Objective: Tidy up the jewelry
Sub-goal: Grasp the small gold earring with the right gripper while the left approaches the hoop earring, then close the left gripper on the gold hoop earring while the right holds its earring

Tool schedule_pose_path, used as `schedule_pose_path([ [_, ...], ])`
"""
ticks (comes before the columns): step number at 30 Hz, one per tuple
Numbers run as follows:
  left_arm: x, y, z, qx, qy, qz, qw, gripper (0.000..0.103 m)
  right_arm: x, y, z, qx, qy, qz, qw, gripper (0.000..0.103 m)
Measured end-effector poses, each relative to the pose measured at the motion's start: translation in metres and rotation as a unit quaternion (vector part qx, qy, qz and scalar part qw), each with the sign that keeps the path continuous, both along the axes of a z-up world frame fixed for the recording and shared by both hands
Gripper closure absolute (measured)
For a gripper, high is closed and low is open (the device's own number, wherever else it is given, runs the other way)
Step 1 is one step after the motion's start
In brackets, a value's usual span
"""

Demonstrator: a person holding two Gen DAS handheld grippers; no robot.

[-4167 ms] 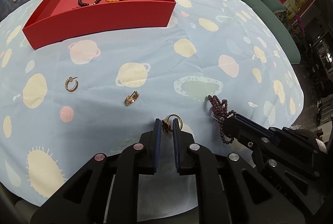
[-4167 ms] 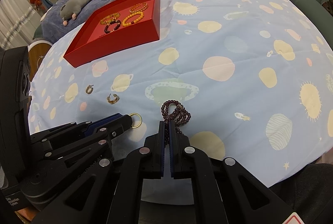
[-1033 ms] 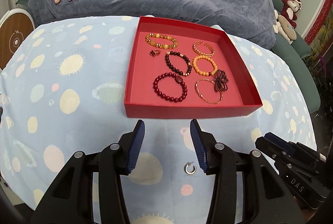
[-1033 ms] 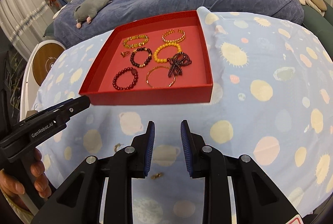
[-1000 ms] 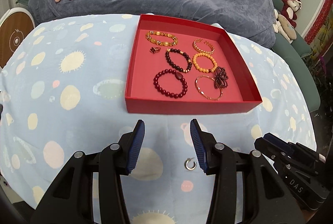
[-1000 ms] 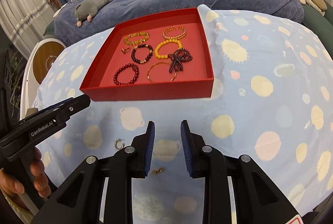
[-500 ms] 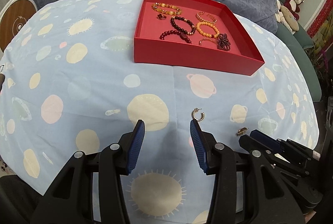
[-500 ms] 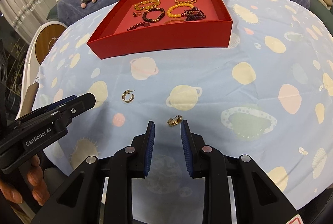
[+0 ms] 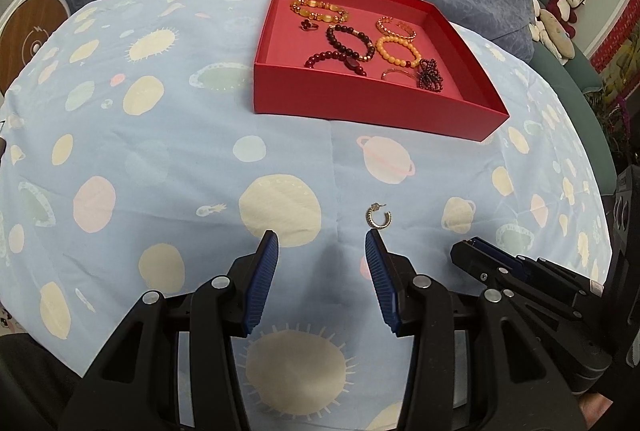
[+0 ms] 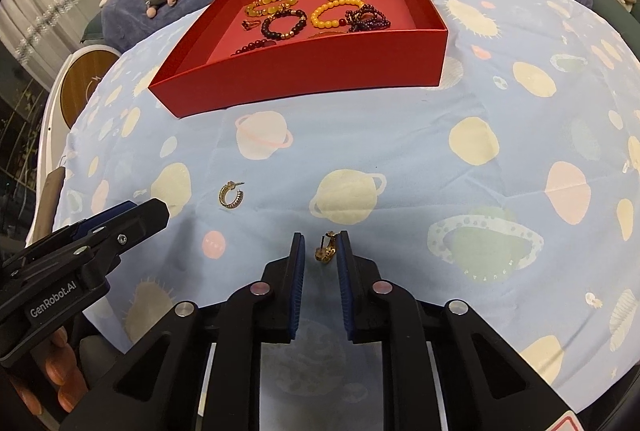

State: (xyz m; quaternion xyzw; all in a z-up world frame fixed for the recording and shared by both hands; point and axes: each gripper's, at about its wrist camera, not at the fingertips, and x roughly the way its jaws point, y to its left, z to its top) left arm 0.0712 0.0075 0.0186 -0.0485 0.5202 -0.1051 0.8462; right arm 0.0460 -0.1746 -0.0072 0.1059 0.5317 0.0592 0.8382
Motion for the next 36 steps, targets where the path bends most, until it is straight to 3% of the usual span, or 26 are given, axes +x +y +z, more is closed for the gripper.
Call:
schedule_pose_path([
  [3,0.002,-0.004,-0.002,-0.004,0.004,-0.003,1.0000,0.060,0.002,-0.003,-0.001,0.004,0.003,-0.001,1.000,0.098],
  [16,0.015,-0.041,-0.017,-0.009,0.015,-0.035,0.9992,0.061,0.004,-0.014,0.014,0.012,-0.013,-0.006,1.000,0.098],
  [23,0.022,-0.050,-0.023,0.009,0.006,-0.042,0.9990,0.073,0.007,-0.019,0.012,0.014,-0.011,-0.010,1.000,0.098],
  [27,0.023,-0.051,-0.023,0.014,0.004,-0.047,0.9988,0.086,0.008,-0.019,0.011,0.015,-0.011,-0.010,1.000,0.098],
  [36,0.021,-0.049,-0.017,0.014,0.002,-0.045,0.9989,0.086,0.007,-0.019,0.018,0.015,-0.020,-0.006,1.000,0.098],
])
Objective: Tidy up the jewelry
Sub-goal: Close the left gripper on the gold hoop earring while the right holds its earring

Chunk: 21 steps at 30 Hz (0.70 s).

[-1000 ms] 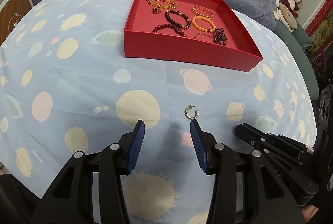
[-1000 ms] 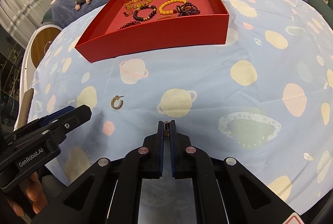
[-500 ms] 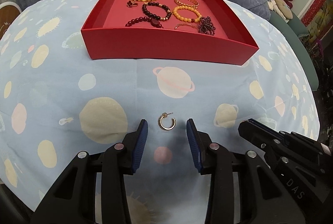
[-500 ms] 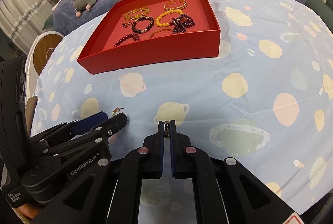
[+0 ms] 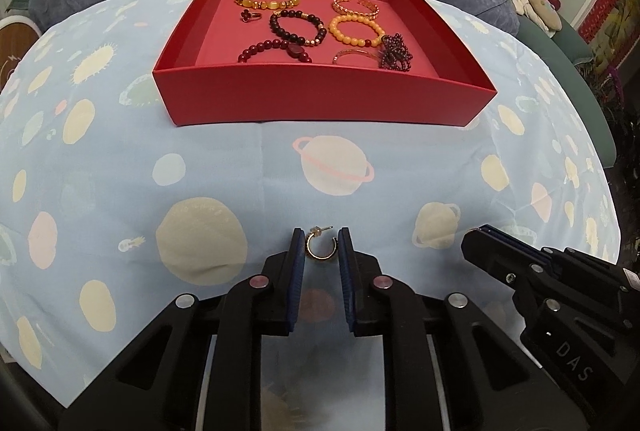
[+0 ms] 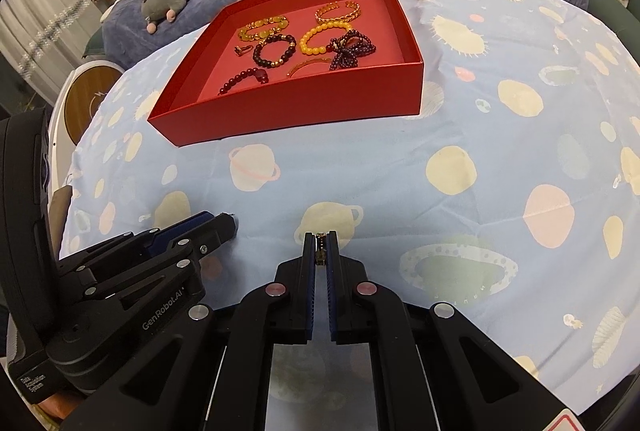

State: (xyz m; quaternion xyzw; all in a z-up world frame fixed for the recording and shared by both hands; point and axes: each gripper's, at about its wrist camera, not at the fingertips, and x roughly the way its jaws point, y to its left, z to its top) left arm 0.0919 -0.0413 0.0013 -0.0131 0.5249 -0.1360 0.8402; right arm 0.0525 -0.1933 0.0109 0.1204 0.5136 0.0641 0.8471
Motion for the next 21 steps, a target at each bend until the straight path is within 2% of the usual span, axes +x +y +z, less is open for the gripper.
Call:
schedule_pose_path([
  [11,0.001,0.002,0.048,-0.014,-0.030,0.006,0.9994,0.086,0.006,0.007,0.046,0.006,-0.048,0.010,0.999,0.098],
  [21,0.031,-0.002,0.086,-0.014,-0.063,-0.001,0.9979,0.086,0.040,0.007,0.086,0.004,-0.092,0.016,0.996,0.098],
])
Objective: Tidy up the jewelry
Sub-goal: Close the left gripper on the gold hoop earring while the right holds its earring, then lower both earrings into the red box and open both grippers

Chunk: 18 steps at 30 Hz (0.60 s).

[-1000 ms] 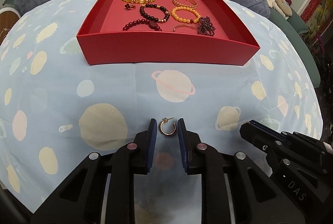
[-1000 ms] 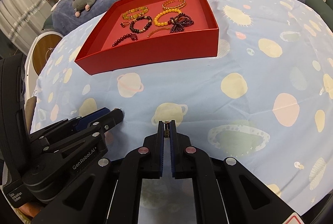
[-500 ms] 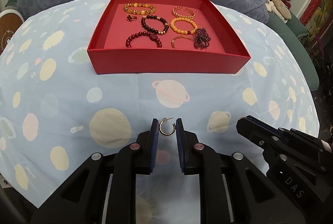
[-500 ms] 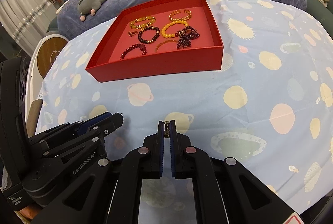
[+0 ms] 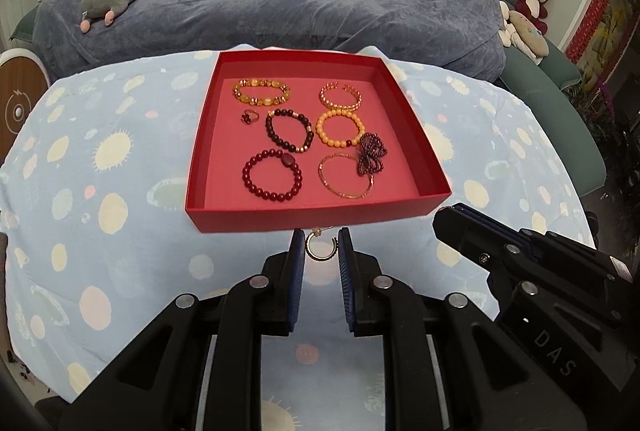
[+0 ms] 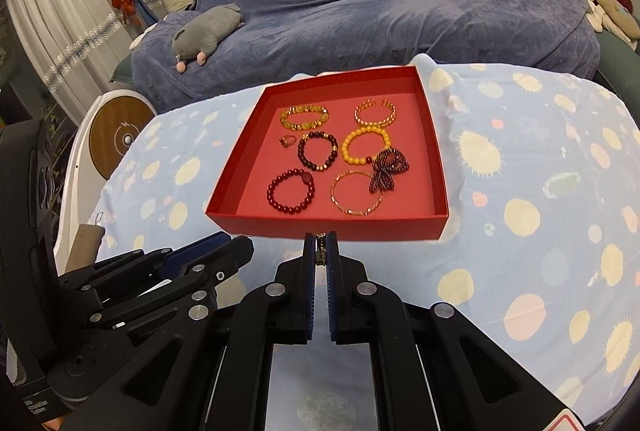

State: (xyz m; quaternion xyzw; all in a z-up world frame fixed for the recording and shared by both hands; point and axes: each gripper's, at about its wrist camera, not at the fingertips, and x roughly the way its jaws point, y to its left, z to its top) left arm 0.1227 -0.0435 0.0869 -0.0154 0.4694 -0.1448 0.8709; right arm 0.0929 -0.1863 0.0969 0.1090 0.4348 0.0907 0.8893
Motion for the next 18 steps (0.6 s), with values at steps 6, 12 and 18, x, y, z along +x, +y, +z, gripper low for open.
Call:
schedule_pose_path([
  [6,0.025,0.000,0.015,0.002,-0.018,0.003,0.9998,0.086,0.026,-0.002,0.014,-0.002,-0.018,0.001,1.000,0.098],
  [12,0.053,-0.002,0.023,0.008,-0.031,0.006,0.9995,0.086,0.055,-0.004,0.020,-0.004,-0.027,0.001,1.000,0.098],
  [18,0.082,-0.005,0.018,0.018,-0.033,0.006,0.9993,0.086,0.086,-0.007,0.014,-0.015,-0.026,0.000,1.000,0.098],
])
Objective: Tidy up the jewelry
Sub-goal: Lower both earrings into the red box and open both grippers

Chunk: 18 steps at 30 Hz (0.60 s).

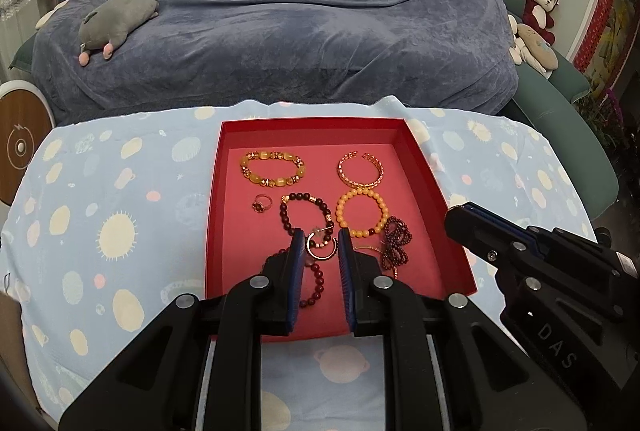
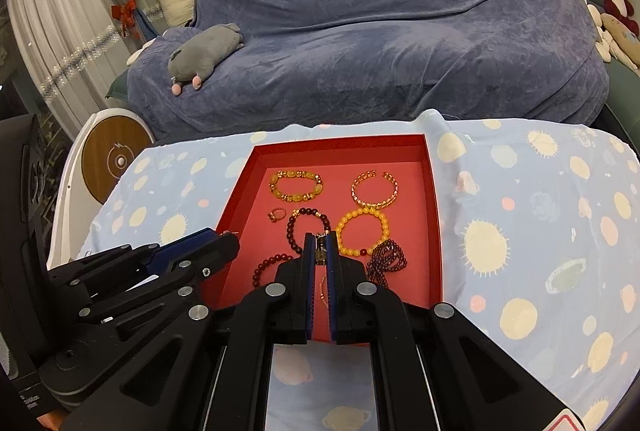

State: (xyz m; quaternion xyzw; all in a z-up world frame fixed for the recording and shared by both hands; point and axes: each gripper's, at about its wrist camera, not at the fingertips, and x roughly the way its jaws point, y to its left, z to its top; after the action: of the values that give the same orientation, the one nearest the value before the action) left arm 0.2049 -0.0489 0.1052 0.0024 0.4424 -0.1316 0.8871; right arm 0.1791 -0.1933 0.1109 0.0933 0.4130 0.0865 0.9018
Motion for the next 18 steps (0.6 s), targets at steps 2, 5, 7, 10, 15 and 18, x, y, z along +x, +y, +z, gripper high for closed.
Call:
schedule_pose_path([
  [2,0.009,0.000,-0.005,0.004,0.003,0.001,1.0000,0.086,0.009,-0.001,-0.005,-0.001,0.005,-0.002,1.000,0.098],
  [5,0.022,0.000,-0.014,0.009,0.009,0.003,0.9999,0.086,0.024,-0.001,-0.015,0.002,0.013,-0.003,1.000,0.098],
  [7,0.030,0.000,-0.021,0.014,0.013,0.003,0.9998,0.086,0.032,0.000,-0.020,-0.002,0.017,-0.002,1.000,0.098],
  [10,0.041,-0.001,-0.032,0.019,0.021,0.004,0.9996,0.086,0.046,0.002,-0.029,-0.005,0.024,-0.001,1.000,0.098],
  [15,0.053,-0.001,-0.046,0.024,0.031,0.005,0.9992,0.086,0.061,0.004,-0.041,-0.008,0.034,-0.001,0.999,0.098],
  [18,0.060,0.000,-0.052,0.027,0.036,0.007,0.9990,0.086,0.068,0.005,-0.046,-0.009,0.037,-0.001,0.999,0.098],
])
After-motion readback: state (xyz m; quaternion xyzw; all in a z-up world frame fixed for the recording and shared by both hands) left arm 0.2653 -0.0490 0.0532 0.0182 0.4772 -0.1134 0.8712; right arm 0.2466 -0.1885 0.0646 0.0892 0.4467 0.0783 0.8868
